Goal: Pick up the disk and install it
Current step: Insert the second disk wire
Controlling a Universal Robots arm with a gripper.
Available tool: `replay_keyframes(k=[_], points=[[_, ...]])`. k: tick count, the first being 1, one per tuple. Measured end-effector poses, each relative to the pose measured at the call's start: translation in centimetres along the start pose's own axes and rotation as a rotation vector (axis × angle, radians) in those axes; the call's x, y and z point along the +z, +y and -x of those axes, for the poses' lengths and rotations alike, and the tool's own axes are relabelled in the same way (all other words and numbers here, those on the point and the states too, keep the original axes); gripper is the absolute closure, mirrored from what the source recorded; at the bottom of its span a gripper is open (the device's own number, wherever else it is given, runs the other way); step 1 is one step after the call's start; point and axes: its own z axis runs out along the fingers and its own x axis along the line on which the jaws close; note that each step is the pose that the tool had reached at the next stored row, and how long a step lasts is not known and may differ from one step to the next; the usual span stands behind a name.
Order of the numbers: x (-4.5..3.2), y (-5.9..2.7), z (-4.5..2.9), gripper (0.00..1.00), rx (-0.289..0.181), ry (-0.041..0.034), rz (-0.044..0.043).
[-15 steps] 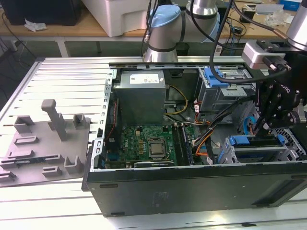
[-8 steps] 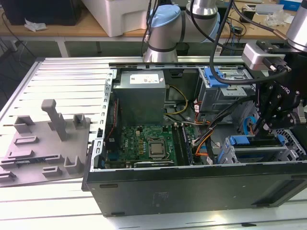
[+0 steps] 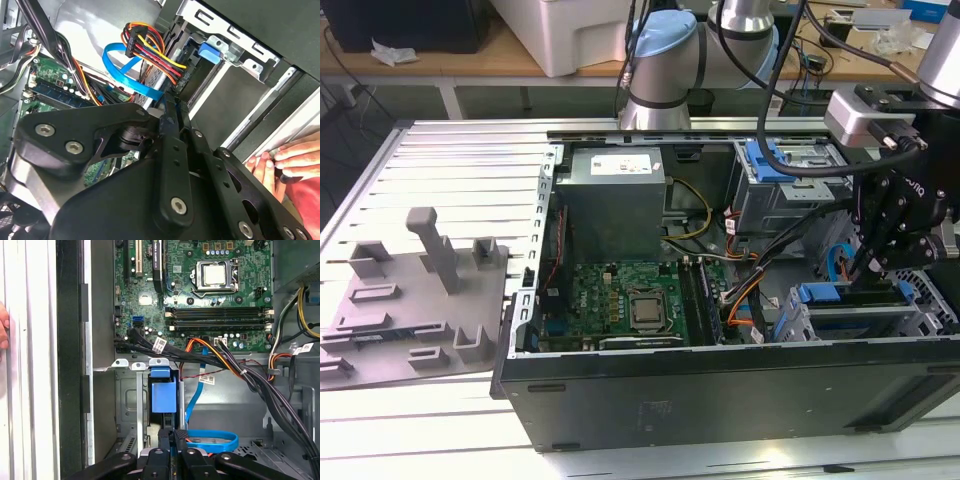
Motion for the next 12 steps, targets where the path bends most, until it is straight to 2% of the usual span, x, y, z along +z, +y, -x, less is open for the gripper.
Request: replay_keyframes(k=[2, 5, 9, 12], points=[[0.0, 0.0, 0.01, 0.84, 0.0, 0.0036, -0.0001], [-0.02, 0.01, 0.16, 0.84, 0.0, 0.0181, -0.0005], [-0.04, 0.02, 0.69, 0.84, 0.0, 0.0244, -0.0006], [-0.06, 0.03, 1.0, 0.84, 0.001, 0.034, -0.0009]])
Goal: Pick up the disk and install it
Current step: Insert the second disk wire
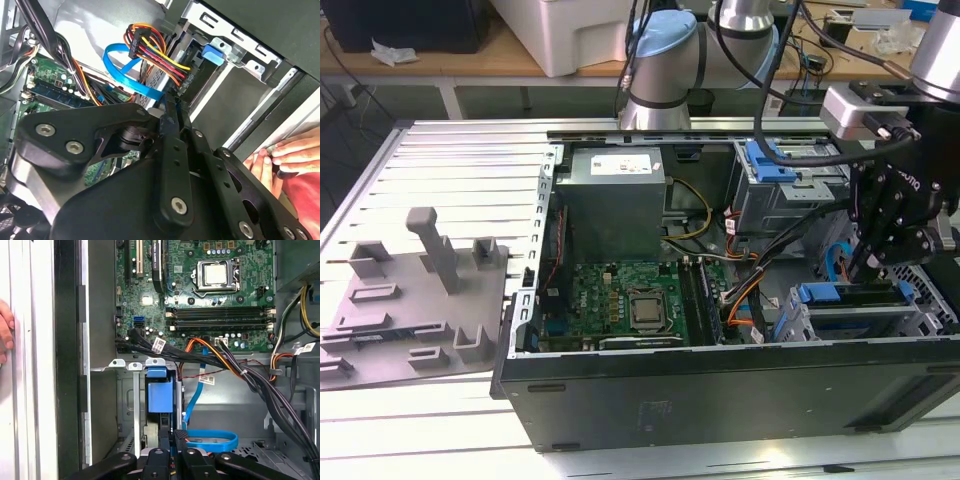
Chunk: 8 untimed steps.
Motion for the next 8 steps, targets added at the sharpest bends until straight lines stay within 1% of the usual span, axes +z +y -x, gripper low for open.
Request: replay_keyframes(k=[2, 4, 5, 7, 8], points=[[-0.01, 0.0, 0.21, 0.84, 0.0, 0.0084, -0.0002], [-0.02, -0.01, 0.32, 0.84, 0.0, 0.0133, -0.0003], [-0.02, -0.02, 0.4, 0.84, 0.0, 0.0175, -0.0004], [-0.03, -0.02, 0.47, 0.84, 0.0, 0.0233, -0.0006], [-0.03, -0.03, 0.5, 0.84, 0.0, 0.0278, -0.0007]])
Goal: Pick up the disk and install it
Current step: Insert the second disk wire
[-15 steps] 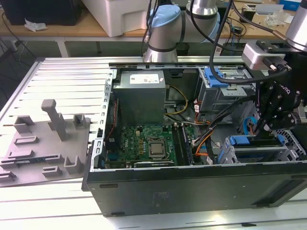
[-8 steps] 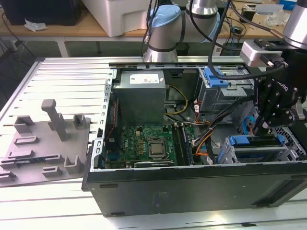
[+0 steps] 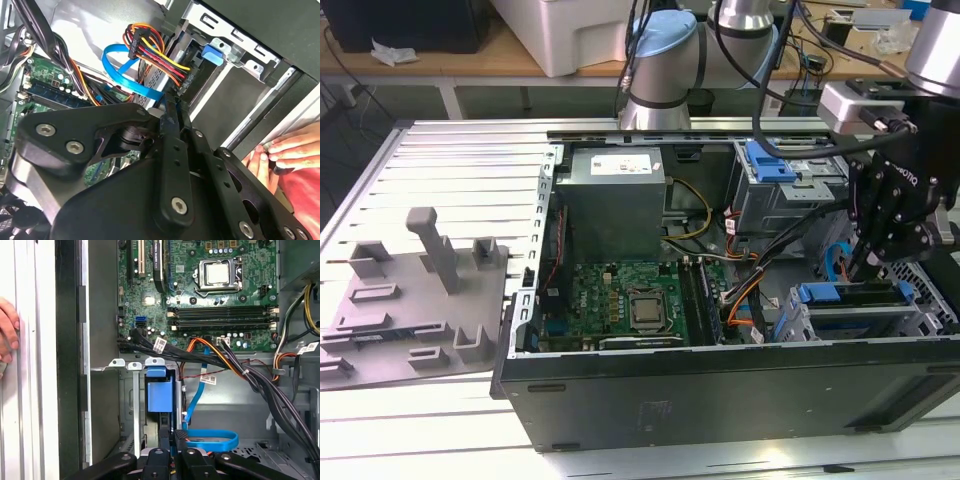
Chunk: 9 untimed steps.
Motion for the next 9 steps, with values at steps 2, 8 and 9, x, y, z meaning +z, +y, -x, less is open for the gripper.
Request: replay_keyframes(k=[2, 8, 9], points=[[-0.01, 0.0, 0.03, 0.84, 0.0, 0.0104, -0.0002], [-0.05, 0.0, 0.33, 0.84, 0.0, 0.0231, -0.0006], [-0.06, 0.01, 0.38, 0.84, 0.0, 0.0235, -0.0006]])
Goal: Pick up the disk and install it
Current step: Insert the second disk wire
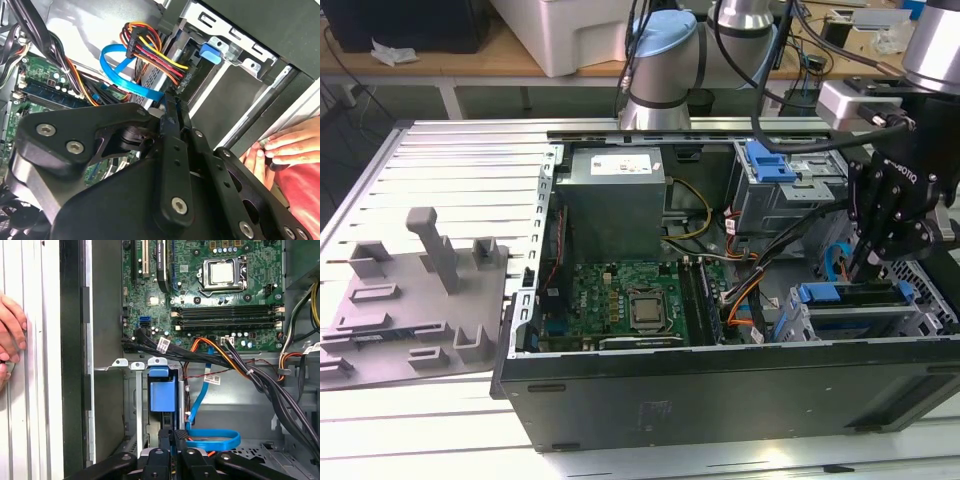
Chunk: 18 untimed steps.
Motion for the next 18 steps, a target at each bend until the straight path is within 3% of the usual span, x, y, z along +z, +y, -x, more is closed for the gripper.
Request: replay_keyframes(k=[3, 6, 9, 14, 18], points=[[-0.06, 0.01, 0.39, 0.84, 0.0, 0.0049, -0.0001], [-0.13, 0.02, 0.78, 0.84, 0.0, 0.0166, -0.0004], [-0.15, 0.03, 0.93, 0.84, 0.001, 0.0371, -0.0009], [-0.2, 0.04, 1.28, 0.84, 0.001, 0.084, -0.0021], [-0.26, 0.04, 1.62, 0.84, 0.001, 0.105, -0.0027]])
